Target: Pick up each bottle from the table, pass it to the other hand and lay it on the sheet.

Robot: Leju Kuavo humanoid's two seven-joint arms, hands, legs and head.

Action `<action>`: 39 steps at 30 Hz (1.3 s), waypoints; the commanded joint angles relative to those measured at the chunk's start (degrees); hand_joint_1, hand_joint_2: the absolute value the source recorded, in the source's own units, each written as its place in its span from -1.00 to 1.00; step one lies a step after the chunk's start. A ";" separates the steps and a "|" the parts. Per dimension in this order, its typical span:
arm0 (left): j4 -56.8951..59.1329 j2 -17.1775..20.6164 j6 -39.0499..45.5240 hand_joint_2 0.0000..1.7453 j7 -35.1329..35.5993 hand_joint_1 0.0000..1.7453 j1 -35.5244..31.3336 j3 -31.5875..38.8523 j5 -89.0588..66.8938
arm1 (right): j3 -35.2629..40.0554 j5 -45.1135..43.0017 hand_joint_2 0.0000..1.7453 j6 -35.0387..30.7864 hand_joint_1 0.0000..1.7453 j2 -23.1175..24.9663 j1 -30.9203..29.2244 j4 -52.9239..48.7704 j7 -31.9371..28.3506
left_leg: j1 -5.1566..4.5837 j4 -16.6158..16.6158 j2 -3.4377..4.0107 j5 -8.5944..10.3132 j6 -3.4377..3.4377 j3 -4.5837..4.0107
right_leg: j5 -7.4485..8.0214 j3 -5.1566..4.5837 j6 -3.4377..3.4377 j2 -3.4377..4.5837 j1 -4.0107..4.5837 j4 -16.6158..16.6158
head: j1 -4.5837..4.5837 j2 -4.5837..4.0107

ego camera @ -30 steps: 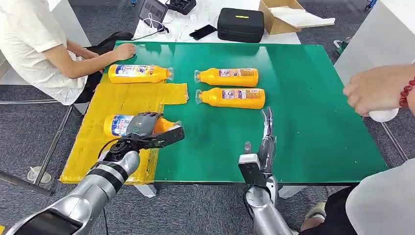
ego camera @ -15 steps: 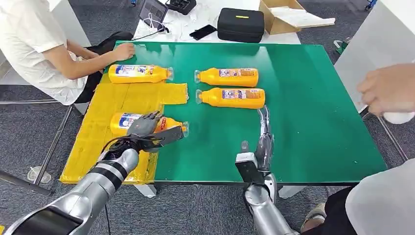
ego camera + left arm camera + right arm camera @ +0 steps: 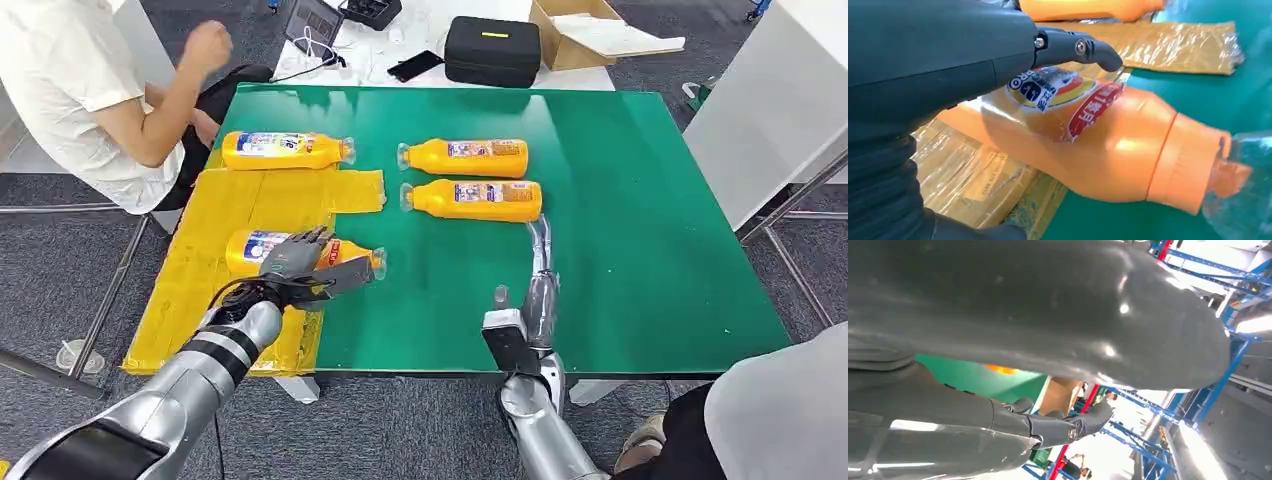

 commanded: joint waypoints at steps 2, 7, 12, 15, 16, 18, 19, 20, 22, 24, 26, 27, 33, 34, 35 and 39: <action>-20.57 -2.32 17.99 1.00 -11.23 -1.00 14.29 5.45 10.92 | -3.17 2.21 -1.00 -0.13 -1.00 -0.14 2.03 -1.35 0.00 | -0.08 -0.13 0.03 -0.17 0.11 0.48 | -0.18 0.48 -0.07 -0.08 -0.03 -0.12 | -0.02 0.00; -38.59 -1.10 22.61 1.00 -10.73 -1.00 24.88 -0.27 15.85 | -5.90 5.32 -1.00 -0.13 -1.00 0.24 4.72 -3.29 0.00 | -0.10 -0.06 0.04 -0.19 0.07 0.24 | -0.14 0.21 -0.02 -0.03 -0.09 -0.05 | 0.00 0.00; -38.59 -1.10 22.61 1.00 -10.73 -1.00 24.88 -0.27 15.85 | -5.90 5.32 -1.00 -0.13 -1.00 0.24 4.72 -3.29 0.00 | -0.08 0.02 0.10 -0.31 0.08 0.24 | -0.22 0.20 -0.02 0.01 -0.05 0.01 | 0.00 0.00; -38.59 -1.10 22.61 1.00 -10.73 -1.00 24.88 -0.27 15.85 | -5.90 5.32 -1.00 -0.13 -1.00 0.24 4.72 -3.29 0.00 | -0.06 -0.02 0.04 -0.23 0.08 0.08 | -0.18 0.05 0.07 -0.01 -0.05 -0.04 | 0.00 0.00; -38.59 -1.10 22.61 1.00 -10.73 -1.00 24.88 -0.27 15.85 | -5.90 5.32 -1.00 -0.13 -1.00 0.24 4.72 -3.29 0.00 | -0.08 0.00 0.05 -0.29 0.11 0.24 | -0.25 0.22 0.04 -0.04 -0.05 0.00 | 0.02 0.00; -38.72 -1.20 22.02 1.00 -11.85 -1.00 24.83 0.41 19.11 | -5.86 5.56 -1.00 -0.13 -1.00 0.20 4.53 -2.81 0.00 | -0.05 -0.02 0.05 -0.22 0.08 0.10 | -0.18 0.08 0.09 0.00 -0.05 -0.04 | 0.02 0.00; -39.13 -1.44 22.59 1.00 -12.64 -1.00 25.21 0.71 20.56 | -5.82 5.64 -1.00 -0.13 -1.00 0.20 4.40 -2.22 0.00 | -0.07 -0.02 0.06 -0.26 0.10 0.20 | -0.22 0.18 0.07 -0.02 -0.06 -0.02 | 0.00 0.00; -39.86 -1.60 24.17 1.00 -13.32 -1.00 25.73 0.93 21.66 | -4.92 4.15 -1.00 0.84 -1.00 -0.23 3.88 -0.91 0.00 | -0.05 -0.02 0.04 -0.20 0.08 0.09 | -0.17 0.07 0.10 0.00 -0.05 -0.04 | 0.02 0.00; -40.87 -1.73 27.17 1.00 -13.43 -1.00 25.84 1.35 23.30 | -3.56 4.75 -1.00 -0.13 -1.00 -1.06 3.05 -0.08 0.00 | -0.06 -0.03 0.09 -0.25 0.10 0.23 | -0.22 0.21 0.08 0.02 -0.05 -0.05 | 0.02 0.00; -41.88 -1.50 27.87 1.00 -13.07 -1.00 25.82 1.03 24.93 | -4.33 6.60 -1.00 -0.13 -1.00 -0.65 2.94 -0.65 0.00 | -0.04 -0.02 0.12 -0.28 0.10 0.26 | -0.23 0.25 0.07 0.03 -0.03 -0.05 | 0.02 0.00; -42.81 -1.39 28.49 1.00 -13.03 -1.00 26.36 0.81 25.51 | -6.04 11.58 -1.00 -0.13 -1.00 -0.17 2.80 0.41 0.00 | -0.04 -0.02 0.07 -0.22 0.08 0.11 | -0.17 0.11 0.10 0.02 -0.04 -0.04 | 0.02 0.02; -43.43 -1.28 28.56 1.00 -13.03 -1.00 26.86 0.47 25.70 | -7.51 19.10 -1.00 -0.13 -1.00 -0.51 1.94 3.26 2.02 | -0.07 -0.01 0.11 -0.30 0.10 0.29 | -0.25 0.27 0.06 0.02 -0.05 -0.01 | 0.02 0.00; -49.55 -2.95 20.89 1.00 -12.37 -1.00 32.44 -0.91 37.91 | -6.39 38.83 1.00 -0.13 -1.00 -12.56 -9.87 24.35 20.03 | -0.07 -0.09 0.10 -0.25 0.16 0.39 | -0.16 0.43 0.11 0.01 -0.05 -0.18 | -0.02 0.00; -50.11 -2.54 22.51 1.00 -12.49 -1.00 32.88 -1.62 37.62 | -6.75 39.06 1.00 0.79 -1.00 -13.23 -11.20 26.36 20.28 | -0.08 -0.07 0.11 -0.22 0.17 0.30 | -0.12 0.33 0.16 0.04 -0.07 -0.18 | 0.00 0.00; -50.38 -2.32 22.97 1.00 -12.35 -1.00 33.10 -1.80 37.57 | -6.77 39.30 1.00 1.49 -1.00 -13.64 -11.84 26.57 20.33 | -0.09 -0.05 0.07 -0.19 0.14 0.17 | -0.12 0.19 0.16 0.02 -0.09 -0.13 | -0.04 0.00; -48.26 -2.28 24.58 1.00 -11.07 -1.00 32.16 -1.85 37.64 | -4.74 41.74 1.00 6.23 -1.00 -13.31 -12.96 25.93 23.11 | -0.20 0.00 -0.13 -0.13 0.34 0.14 | -0.20 0.29 0.16 -0.22 -0.20 -0.07 | 0.02 0.00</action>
